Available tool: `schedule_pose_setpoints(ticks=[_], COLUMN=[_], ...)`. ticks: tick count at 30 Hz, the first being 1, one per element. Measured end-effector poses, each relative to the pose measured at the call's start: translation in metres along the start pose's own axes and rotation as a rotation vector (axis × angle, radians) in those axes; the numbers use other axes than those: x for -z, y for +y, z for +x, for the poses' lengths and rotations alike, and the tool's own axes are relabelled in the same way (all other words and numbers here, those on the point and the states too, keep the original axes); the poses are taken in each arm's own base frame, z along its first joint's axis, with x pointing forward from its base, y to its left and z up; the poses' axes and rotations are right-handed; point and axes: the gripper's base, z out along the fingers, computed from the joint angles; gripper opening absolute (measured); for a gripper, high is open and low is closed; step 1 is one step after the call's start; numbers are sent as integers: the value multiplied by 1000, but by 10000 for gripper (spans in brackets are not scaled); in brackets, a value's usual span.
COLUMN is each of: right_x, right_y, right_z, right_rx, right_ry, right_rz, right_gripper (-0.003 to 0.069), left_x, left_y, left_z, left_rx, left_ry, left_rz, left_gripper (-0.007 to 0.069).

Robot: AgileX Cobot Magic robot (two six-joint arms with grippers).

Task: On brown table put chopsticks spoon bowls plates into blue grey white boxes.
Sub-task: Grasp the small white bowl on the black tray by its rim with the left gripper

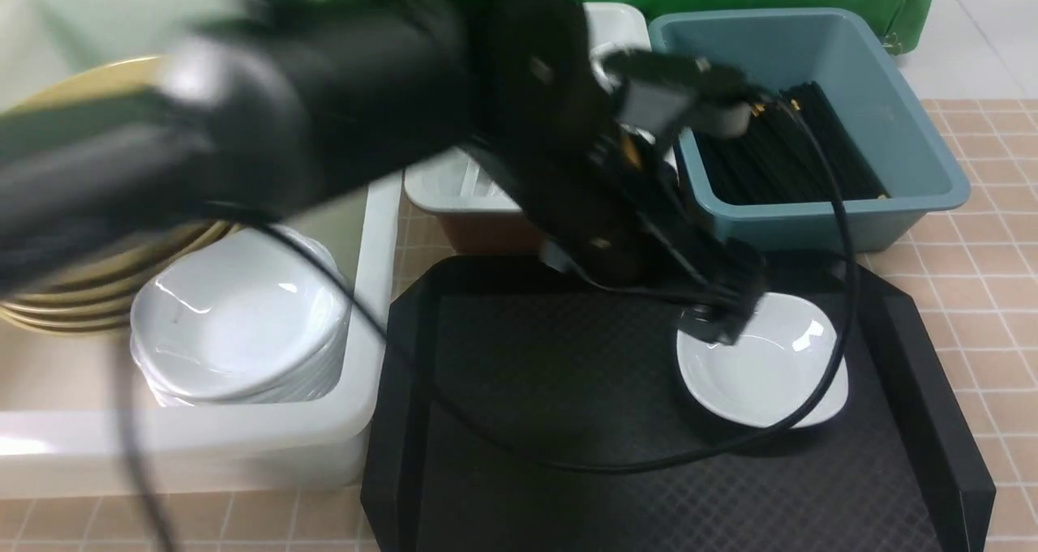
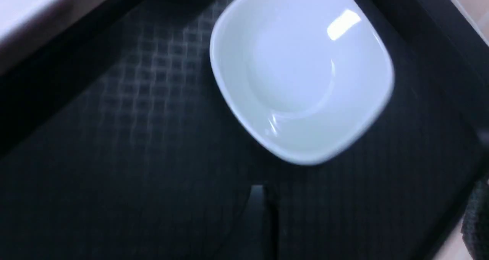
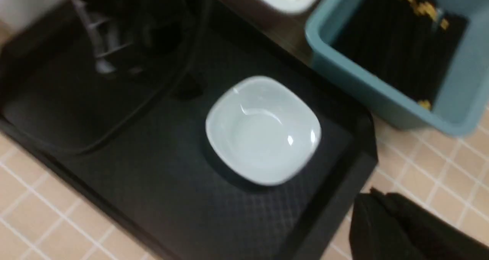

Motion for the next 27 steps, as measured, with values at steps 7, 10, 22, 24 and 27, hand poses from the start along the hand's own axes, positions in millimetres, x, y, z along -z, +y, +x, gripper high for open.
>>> schedule_pose_setpoints(ticks=[7,10,22,24,27], right_x=[7,7,-3,-4,-3], right_y=[3,4,5,6,8], right_z=[20,20,24,24,21], right_rx=[0,0,-11,-15,-17], right_ry=[-2,-2,2,-6,-32], right_rz=[16,16,7,0,-21], right_gripper=[48,48,48,48,48], left_x=[-85,-106,-128,-117,-84], left_y=[19,25,30,27,25], left_z=[8,10,6,1,-3], left_rx=[56,66,104,83,11], left_ry=[57,30,-61,-73,-50], left_rz=[-21,-34,-34,-29,-43], left_gripper=[594,576,78,35,6])
